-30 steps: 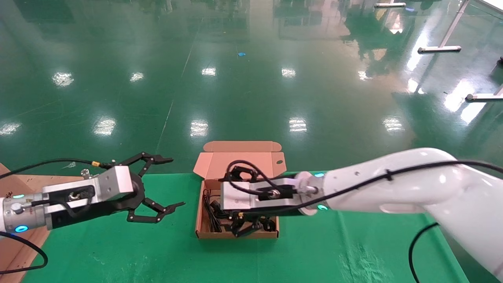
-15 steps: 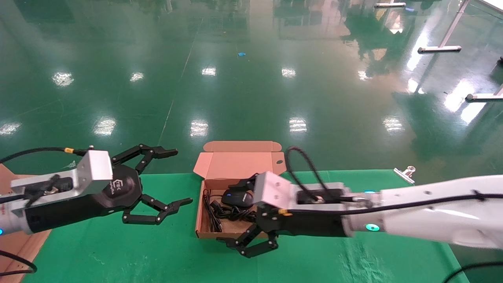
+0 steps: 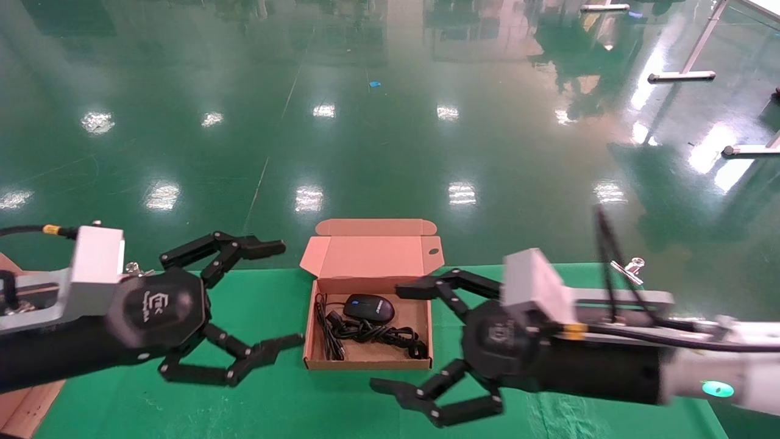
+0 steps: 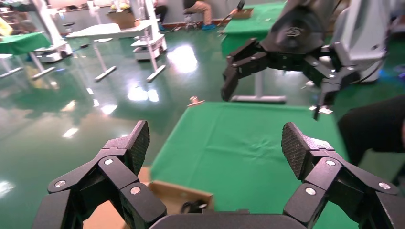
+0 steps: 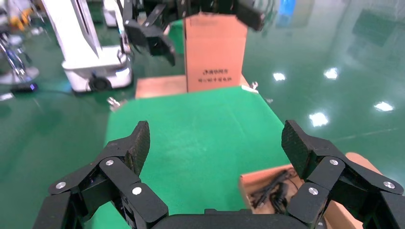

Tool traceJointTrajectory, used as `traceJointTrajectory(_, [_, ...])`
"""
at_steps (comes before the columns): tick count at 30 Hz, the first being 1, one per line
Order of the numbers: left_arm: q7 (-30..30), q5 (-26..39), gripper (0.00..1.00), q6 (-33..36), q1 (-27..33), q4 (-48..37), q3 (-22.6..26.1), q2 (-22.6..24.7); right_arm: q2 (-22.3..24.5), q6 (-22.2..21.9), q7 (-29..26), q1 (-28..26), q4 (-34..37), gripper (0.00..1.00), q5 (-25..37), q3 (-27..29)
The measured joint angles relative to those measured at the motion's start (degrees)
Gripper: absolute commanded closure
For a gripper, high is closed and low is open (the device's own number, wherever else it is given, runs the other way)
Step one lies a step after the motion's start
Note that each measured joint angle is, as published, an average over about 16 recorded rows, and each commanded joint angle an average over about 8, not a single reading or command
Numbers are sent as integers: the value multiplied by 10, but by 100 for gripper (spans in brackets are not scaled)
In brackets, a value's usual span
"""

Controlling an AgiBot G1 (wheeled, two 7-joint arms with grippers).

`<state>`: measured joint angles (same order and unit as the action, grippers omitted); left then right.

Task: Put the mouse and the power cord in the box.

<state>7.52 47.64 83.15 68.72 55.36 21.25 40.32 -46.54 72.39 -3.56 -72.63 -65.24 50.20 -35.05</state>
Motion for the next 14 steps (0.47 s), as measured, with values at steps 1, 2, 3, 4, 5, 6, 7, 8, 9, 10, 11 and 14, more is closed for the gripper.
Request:
traceJointTrajectory(1, [-12, -4, 0, 2, -5, 12, -3, -4, 7, 8, -5, 7, -5, 0, -5, 12])
traceJointTrajectory(2, [-24, -8, 0, 3, -10, 24, -7, -7, 15, 17, -9, 14, -11, 0, -11, 24])
traceJointTrajectory(3, [-37, -12, 0, 5, -14, 37, -11, -11, 22, 25, -14, 21, -16, 0, -16, 36])
traceJointTrajectory(4, [-49, -16, 0, 7, -19, 49, -14, -14, 29, 34, -18, 28, -21, 0, -21, 48])
traceJointTrajectory(5, [-61, -19, 0, 9, -24, 61, -18, -18, 36, 42, -23, 35, -26, 0, -26, 60])
traceJointTrajectory(6, [-74, -23, 0, 10, -29, 74, -21, -21, 44, 51, -27, 42, -32, 0, -32, 72])
traceJointTrajectory(7, [-86, -27, 0, 12, -34, 86, -25, -25, 51, 59, -32, 49, -37, 0, -37, 84])
traceJointTrajectory(8, [-92, -29, 0, 13, -36, 92, -26, -27, 55, 63, -34, 53, -40, 0, -40, 91])
traceJointTrajectory(9, [-99, -31, 0, 14, -39, 98, -28, -29, 58, 68, -37, 56, -42, 0, -42, 97])
traceJointTrajectory(10, [-105, -33, 0, 15, -41, 104, -30, -30, 62, 72, -39, 60, -45, 0, -45, 103])
traceJointTrajectory(11, [-111, -35, 0, 15, -43, 110, -32, -32, 66, 76, -41, 63, -48, 0, -48, 109])
traceJointTrajectory(14, [-129, -41, 0, 18, -51, 129, -37, -37, 77, 89, -48, 74, -56, 0, -56, 127])
